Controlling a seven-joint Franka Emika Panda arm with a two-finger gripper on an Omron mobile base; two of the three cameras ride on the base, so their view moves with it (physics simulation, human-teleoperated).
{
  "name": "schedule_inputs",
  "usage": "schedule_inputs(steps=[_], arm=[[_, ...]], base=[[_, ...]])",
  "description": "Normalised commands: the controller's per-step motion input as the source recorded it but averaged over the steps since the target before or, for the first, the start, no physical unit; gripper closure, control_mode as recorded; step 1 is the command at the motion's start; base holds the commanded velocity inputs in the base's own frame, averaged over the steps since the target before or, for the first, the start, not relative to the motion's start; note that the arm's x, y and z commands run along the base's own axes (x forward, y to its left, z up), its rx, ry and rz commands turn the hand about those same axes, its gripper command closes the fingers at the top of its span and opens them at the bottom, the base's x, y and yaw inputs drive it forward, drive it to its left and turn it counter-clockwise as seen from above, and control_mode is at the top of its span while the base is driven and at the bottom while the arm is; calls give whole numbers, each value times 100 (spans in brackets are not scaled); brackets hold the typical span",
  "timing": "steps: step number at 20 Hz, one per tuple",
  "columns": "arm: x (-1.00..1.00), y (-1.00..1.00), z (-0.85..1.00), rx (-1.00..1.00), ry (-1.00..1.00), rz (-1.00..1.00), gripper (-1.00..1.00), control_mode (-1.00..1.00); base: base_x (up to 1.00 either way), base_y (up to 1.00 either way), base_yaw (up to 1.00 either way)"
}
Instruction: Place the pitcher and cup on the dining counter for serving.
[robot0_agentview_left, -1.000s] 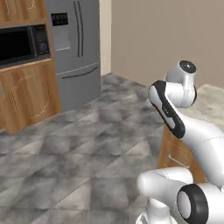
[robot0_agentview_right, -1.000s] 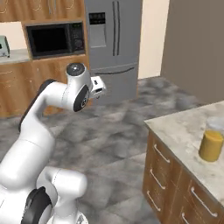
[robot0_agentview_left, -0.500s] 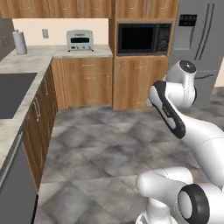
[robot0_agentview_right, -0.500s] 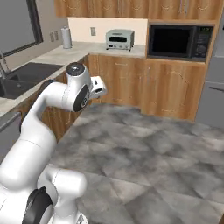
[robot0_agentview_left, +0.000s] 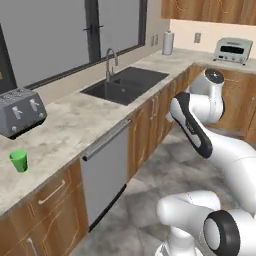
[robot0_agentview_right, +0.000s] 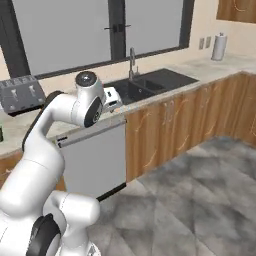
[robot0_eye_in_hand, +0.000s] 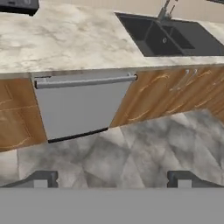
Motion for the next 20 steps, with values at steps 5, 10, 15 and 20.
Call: schedule_inputs(steps=[5, 10, 15, 20], arm=[[0, 0, 0, 0, 0, 0, -100, 100], [0, 0, 0, 0, 0, 0, -100, 100], [0, 0, 0, 0, 0, 0, -100, 100], [0, 0, 0, 0, 0, 0, -100, 100]], base=[[0, 2, 99], [27, 26, 84], [66, 50, 23], [39, 14, -6]])
